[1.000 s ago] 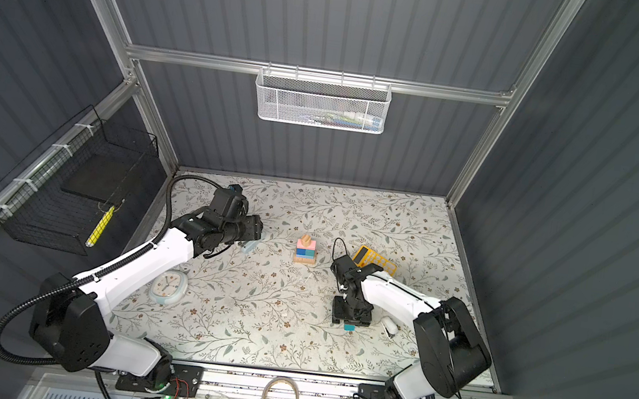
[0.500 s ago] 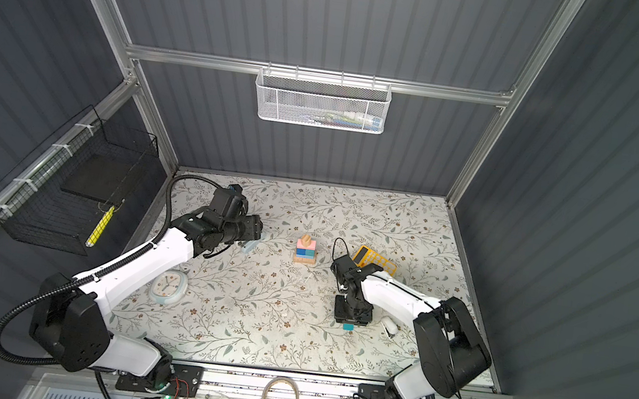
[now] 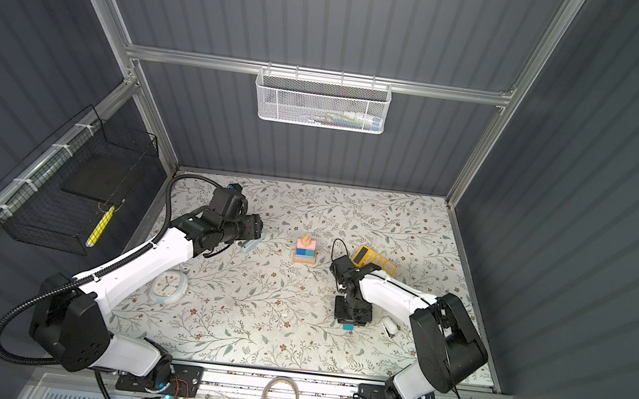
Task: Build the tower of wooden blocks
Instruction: 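Lift the teal block off the table with the right gripper, then carry the teal block with the right gripper over to the stack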
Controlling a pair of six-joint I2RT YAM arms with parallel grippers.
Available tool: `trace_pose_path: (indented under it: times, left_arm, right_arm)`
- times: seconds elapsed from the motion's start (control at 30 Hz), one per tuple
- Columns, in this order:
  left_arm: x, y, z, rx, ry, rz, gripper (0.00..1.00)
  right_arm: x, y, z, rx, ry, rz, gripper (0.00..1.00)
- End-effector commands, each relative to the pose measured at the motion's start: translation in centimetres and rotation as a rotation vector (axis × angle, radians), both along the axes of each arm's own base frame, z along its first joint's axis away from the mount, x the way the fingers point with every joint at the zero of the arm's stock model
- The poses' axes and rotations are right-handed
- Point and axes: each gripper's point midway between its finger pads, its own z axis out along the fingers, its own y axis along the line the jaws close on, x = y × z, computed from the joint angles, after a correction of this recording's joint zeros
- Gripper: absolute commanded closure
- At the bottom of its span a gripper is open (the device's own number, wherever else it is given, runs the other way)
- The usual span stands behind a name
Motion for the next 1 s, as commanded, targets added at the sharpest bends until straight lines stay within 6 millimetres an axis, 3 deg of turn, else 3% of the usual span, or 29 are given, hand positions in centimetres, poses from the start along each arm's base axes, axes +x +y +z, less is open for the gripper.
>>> trace_pose_path:
  times: [0.0, 0.23, 0.43, 0.7, 0.97]
  left_arm:
    - [0.1, 0.1, -0.5, 0.010, 0.012, -0.013, 0.28]
    - [-0.1, 0.4, -0.3, 0.011, 0.007, -0.010, 0.28]
    - [-0.1, 0.5, -0.3, 0.014, 0.006, -0.010, 0.28]
    - [-0.2, 0.7, -0.1, 0.018, -0.002, -0.018, 0.28]
    - [-0.5, 1.3, 0.2, 0.031, -0.014, -0.023, 0.28]
  right_arm:
    - [0.5, -0.1, 0.0, -0.026, -0.008, 0.003, 0.70]
    - [1.6, -0.2, 2.1, -0.042, -0.054, 0.027, 0.83]
    - [4.4, 0.9, 7.2, -0.017, -0.181, 0.126, 0.93]
    - [9.7, 4.6, 14.9, 0.068, -0.358, 0.293, 1.00]
    - [13.5, 8.9, 17.9, 0.121, -0.381, 0.540, 1.00]
